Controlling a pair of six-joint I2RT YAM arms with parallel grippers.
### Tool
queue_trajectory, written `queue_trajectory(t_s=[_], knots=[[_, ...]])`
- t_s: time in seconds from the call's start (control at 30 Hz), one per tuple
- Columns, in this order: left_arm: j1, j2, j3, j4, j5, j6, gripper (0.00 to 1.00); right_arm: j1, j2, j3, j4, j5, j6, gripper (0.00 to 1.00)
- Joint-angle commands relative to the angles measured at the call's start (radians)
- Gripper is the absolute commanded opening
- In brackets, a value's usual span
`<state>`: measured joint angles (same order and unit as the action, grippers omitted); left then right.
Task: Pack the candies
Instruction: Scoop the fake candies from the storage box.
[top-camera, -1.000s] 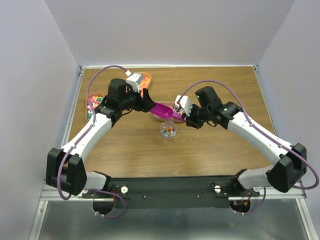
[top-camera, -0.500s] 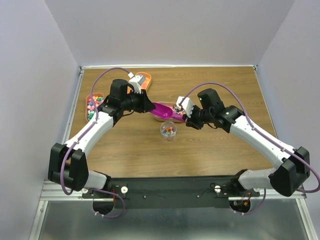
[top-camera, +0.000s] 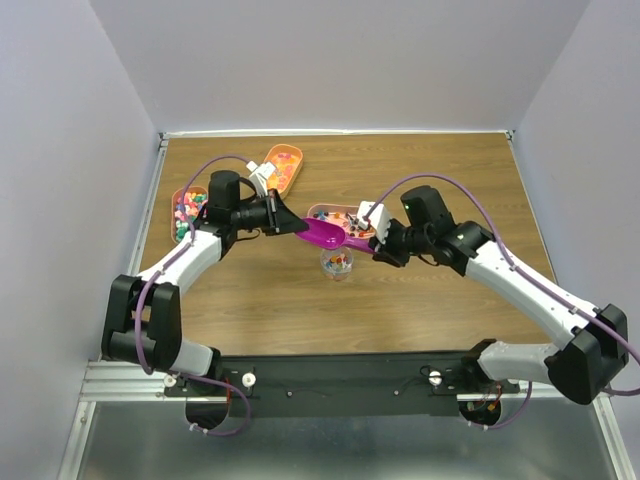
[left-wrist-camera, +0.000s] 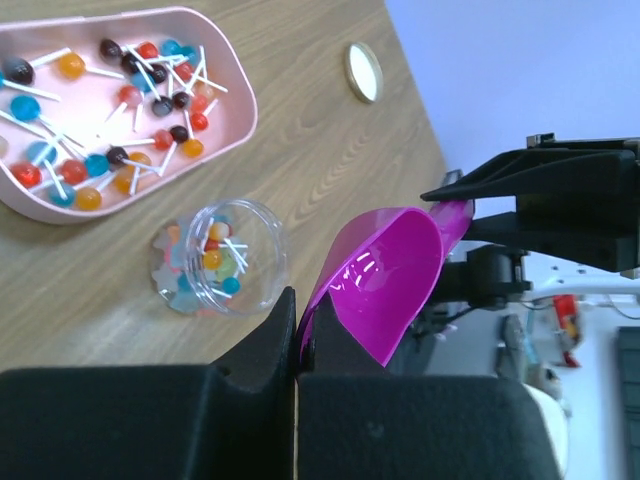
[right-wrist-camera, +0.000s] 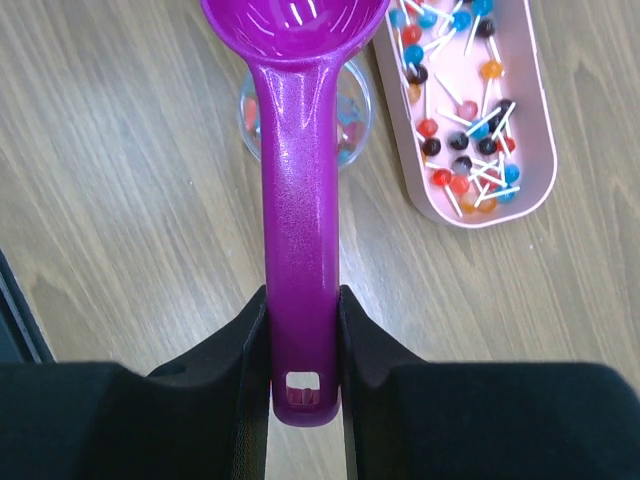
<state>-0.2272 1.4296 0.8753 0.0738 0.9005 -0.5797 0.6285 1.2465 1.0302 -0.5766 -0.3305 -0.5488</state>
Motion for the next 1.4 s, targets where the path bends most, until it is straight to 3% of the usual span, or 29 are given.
queue_trajectory(t_s=[0.0, 0.07, 0.27, 0.53, 0.73, 1.0, 1.37], knots=[[0.041, -0.001, -0.104, 0.194, 0.075, -0.189, 0.00, 0.007, -0.073, 0.001, 0.184, -0.085, 0.041, 0.15], [0.064, -0.012, -0.134, 0.276, 0.100, -0.273, 0.00, 0.007, -0.078, -0.007, 0.211, -0.091, 0.044, 0.21], [0.106, -0.024, -0.156, 0.296, 0.130, -0.319, 0.00, 0.007, -0.073, 0.022, 0.270, -0.160, 0.064, 0.41], [0.126, -0.051, -0.171, 0.334, 0.152, -0.391, 0.00, 0.007, -0.041, 0.047, 0.294, -0.220, 0.044, 0.48], [0.163, -0.060, -0.193, 0.388, 0.173, -0.436, 0.00, 0.004, -0.073, 0.019, 0.296, -0.199, 0.049, 0.61], [0.192, -0.080, -0.245, 0.506, 0.212, -0.541, 0.00, -0.012, -0.105, -0.007, 0.305, -0.219, 0.032, 0.63], [0.218, -0.113, -0.254, 0.520, 0.278, -0.546, 0.00, -0.029, -0.101, -0.016, 0.310, -0.251, 0.007, 0.63]])
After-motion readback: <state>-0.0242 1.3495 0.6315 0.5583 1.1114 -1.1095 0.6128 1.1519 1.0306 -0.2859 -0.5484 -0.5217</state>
